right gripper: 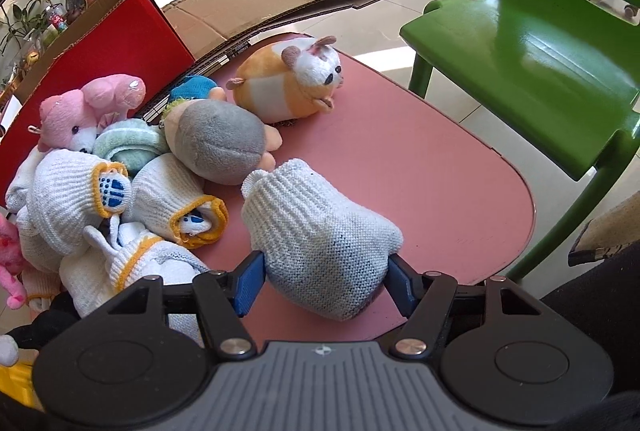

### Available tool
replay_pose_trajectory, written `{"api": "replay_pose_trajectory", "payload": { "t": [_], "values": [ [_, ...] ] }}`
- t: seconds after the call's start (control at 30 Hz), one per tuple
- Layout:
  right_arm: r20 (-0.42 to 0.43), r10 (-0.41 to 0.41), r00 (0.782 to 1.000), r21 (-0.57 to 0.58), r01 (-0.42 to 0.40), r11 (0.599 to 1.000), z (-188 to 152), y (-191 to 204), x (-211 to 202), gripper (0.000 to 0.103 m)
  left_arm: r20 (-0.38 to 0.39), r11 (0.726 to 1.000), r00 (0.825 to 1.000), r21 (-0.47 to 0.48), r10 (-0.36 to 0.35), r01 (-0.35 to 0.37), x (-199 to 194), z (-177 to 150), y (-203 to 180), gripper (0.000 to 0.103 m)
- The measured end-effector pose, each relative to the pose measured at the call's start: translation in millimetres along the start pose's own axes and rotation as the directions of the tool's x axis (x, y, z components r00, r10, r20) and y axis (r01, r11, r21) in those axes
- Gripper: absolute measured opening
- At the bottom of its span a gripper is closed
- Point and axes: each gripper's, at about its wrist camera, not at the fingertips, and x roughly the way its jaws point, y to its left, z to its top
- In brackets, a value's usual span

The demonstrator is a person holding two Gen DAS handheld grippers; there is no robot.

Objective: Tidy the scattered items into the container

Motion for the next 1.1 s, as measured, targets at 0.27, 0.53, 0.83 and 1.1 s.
{"api": "replay_pose_trajectory", "payload": {
  "t": [0.27, 0.53, 0.83, 1.1],
  "values": [
    [-0.003, 0.046, 0.999, 0.012, -0.046, 0.999, -1.3, 4.5, 0.3, 0.069, 0.051, 1.0, 0.998, 0.011, -0.026, 0.025, -9.0, 1.0, -0.4, 0.103],
    [-0.008, 0.047, 0.999, 0.006, -0.047, 0.999, -1.8, 8.0, 4.2, 0.075, 0.085, 0.996, 0.996, 0.091, -0.025, 0.017, -13.9, -1.9, -13.9, 0.103],
    [-0.024, 0.046, 0.999, -0.014, -0.047, 0.999, -4.4, 13.4, 13.5, 0.086, 0.062, 0.998, 0.998, 0.066, -0.024, 0.02, -8.6, -2.3, -5.1, 0.103],
    [-0.007, 0.044, 0.999, -0.045, -0.044, 0.998, -9.2, 18.3, 15.9, 0.088, 0.079, 0.998, 0.995, 0.026, -0.055, 0.053, -11.7, 3.5, 2.9, 0.103]
  ]
}}
